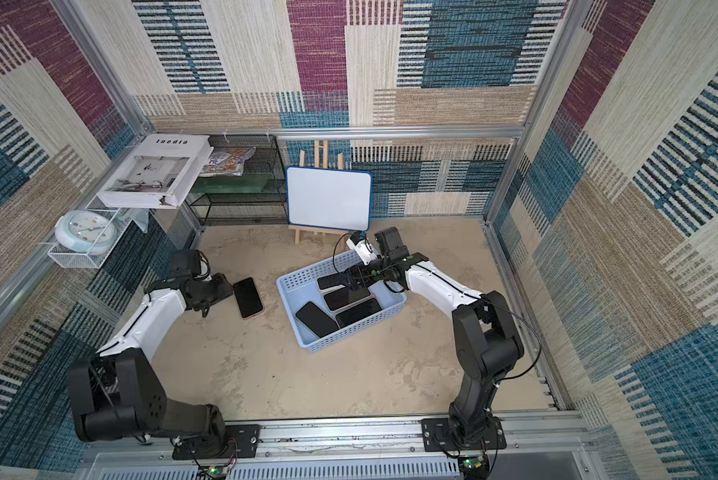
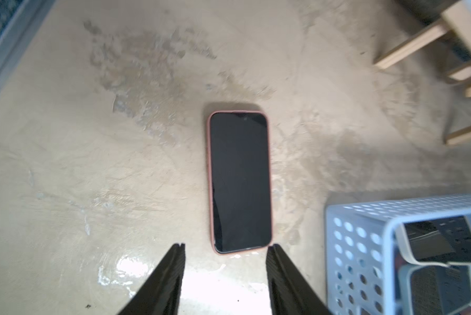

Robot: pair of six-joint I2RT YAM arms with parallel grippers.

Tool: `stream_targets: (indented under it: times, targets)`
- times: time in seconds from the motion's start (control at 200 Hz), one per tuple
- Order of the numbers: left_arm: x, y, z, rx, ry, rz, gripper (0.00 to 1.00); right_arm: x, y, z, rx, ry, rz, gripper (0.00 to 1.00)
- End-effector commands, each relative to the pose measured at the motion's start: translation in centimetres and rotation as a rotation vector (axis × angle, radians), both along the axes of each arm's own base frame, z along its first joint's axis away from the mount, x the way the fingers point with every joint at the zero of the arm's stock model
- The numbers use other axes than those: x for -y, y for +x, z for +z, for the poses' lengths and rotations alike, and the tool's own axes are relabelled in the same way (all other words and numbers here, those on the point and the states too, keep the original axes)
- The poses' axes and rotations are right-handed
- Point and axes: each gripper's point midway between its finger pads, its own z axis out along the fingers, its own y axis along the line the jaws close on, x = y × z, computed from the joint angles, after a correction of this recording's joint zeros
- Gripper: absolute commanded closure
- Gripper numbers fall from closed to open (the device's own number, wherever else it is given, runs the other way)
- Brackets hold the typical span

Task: Take the phone out of the storage box
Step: Pick up the phone from the storage box.

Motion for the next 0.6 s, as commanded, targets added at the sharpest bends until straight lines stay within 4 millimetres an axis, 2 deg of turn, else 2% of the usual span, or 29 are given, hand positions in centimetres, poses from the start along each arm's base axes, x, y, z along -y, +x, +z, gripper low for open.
stream_targets:
  times: [0.0,0.055,0.095,0.23,0.245,0.26,0.27,0.29,0.311,0.401,0.516,0.596]
  targets:
    - [3.5,0.1,1.9,0.063,-0.056,-0.115,0.45,0.6,0.7,-0.9,0.08,-0.105,-0.005,0.04]
    - [5.9,0.2,2.6,0.089,-0.087,-0.2,0.45,0.4,0.2,-1.6,0.11,-0.151,0.034,0.03]
    - [7.8,0.1,3.0,0.103,-0.103,-0.269,0.4,0.3,0.0,-2.2,0.132,-0.192,0.054,0.02]
    - [13.2,-0.6,4.6,0.159,-0.153,-0.458,0.38,0.0,-0.7,-3.6,0.201,-0.268,0.125,0.01]
    - [13.7,-0.7,4.8,0.167,-0.157,-0.474,0.31,-0.1,-0.7,-3.6,0.208,-0.268,0.133,0.01]
    - [14.1,-0.8,5.1,0.178,-0.159,-0.491,0.16,-0.1,-0.8,-3.6,0.216,-0.267,0.143,0.01]
    - [14.5,-0.9,5.2,0.184,-0.159,-0.502,0.09,-0.1,-0.8,-3.7,0.219,-0.268,0.148,0.01]
    - [15.0,-1.0,5.6,0.199,-0.159,-0.522,0.02,-0.2,-0.9,-3.8,0.228,-0.268,0.158,0.01]
    - [15.6,-1.3,5.8,0.211,-0.158,-0.542,0.01,-0.2,-0.9,-3.8,0.238,-0.27,0.167,0.01]
    - [17.1,-2.1,7.1,0.262,-0.15,-0.6,0.01,0.1,-0.5,-4.1,0.276,-0.297,0.164,0.0]
    - [18.0,-2.8,8.1,0.304,-0.171,-0.627,0.01,0.5,1.0,-4.0,0.334,-0.325,0.116,0.08]
    - [18.2,-2.9,8.1,0.311,-0.185,-0.619,0.01,0.4,1.3,-4.3,0.308,-0.318,0.092,0.13]
